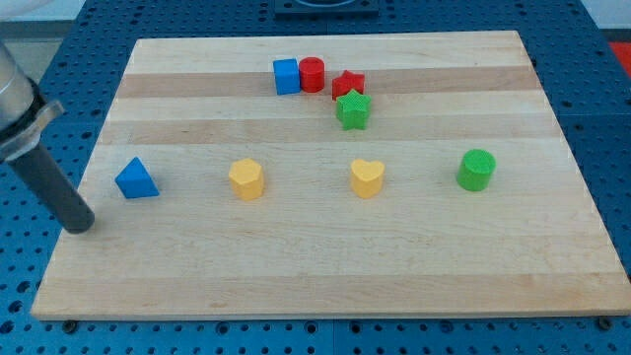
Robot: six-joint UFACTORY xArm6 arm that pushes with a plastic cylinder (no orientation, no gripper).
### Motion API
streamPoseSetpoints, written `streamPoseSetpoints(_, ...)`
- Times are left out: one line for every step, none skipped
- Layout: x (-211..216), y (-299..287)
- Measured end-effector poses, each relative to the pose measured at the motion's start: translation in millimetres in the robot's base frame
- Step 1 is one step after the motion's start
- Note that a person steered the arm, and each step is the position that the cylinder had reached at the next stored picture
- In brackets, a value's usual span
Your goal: Push the blue triangle to the top left of the yellow hexagon
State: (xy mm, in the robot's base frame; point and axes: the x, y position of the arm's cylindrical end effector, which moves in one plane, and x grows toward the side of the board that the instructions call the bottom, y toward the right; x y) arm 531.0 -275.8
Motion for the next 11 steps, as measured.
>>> streamPoseSetpoints(-30.9, 24.9)
streamPoseSetpoints(-75.3, 24.9)
streamPoseSetpoints(-90.0, 24.6)
streamPoseSetpoints(-89.9, 13.5)
streamPoseSetpoints(-68.3, -7.6)
streamPoseSetpoints(-58.0, -0.5)
streamPoseSetpoints(-106.0, 23.4)
streamPoseSetpoints(-144.8, 33.2)
streamPoseSetpoints(-112.4, -6.4)
streamPoseSetpoints(-72.4, -10.6)
streamPoseSetpoints(-74.4, 19.4)
